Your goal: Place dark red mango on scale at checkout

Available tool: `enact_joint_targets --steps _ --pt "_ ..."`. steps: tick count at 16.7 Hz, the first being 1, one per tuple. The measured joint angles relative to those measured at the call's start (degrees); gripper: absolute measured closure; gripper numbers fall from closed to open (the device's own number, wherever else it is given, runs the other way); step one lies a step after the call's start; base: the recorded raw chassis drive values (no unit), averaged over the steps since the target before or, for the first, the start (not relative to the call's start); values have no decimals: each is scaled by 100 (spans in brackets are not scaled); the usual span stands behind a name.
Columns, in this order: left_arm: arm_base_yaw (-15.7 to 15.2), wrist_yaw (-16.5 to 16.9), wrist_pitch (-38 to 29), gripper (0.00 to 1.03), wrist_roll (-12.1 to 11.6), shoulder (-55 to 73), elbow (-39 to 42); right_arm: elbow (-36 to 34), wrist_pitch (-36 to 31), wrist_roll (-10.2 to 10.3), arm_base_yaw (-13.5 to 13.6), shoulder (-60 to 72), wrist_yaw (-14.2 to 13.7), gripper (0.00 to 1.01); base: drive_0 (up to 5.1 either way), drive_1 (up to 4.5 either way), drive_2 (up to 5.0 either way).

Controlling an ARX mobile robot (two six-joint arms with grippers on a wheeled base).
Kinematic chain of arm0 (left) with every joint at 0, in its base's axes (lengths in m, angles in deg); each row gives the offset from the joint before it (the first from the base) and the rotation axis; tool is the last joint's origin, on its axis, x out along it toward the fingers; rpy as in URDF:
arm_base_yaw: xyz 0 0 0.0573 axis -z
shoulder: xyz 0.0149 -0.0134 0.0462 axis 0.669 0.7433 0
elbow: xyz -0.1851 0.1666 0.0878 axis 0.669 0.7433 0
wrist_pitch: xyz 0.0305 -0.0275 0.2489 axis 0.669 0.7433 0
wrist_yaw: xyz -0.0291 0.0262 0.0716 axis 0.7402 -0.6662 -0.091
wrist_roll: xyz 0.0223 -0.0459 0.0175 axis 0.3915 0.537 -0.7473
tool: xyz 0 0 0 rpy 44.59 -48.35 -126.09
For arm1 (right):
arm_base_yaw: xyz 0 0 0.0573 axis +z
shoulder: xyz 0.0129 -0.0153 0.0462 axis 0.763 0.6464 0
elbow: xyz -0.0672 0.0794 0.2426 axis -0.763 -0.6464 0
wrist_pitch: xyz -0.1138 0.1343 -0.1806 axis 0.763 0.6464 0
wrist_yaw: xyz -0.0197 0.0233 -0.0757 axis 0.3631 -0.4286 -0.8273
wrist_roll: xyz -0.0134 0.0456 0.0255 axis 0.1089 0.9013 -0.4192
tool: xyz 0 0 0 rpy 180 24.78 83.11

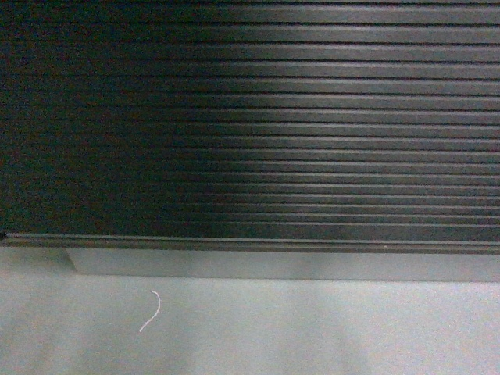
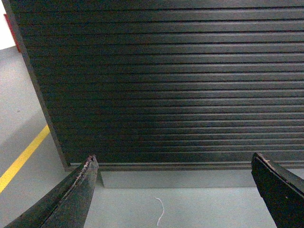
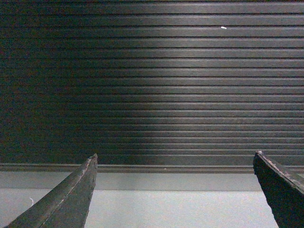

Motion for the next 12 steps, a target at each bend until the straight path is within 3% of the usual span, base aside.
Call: enact_joint_targets --steps 12 --pt "0 0 0 5 0 0 0 0 -2 0 0 0 0 3 -3 200 -206"
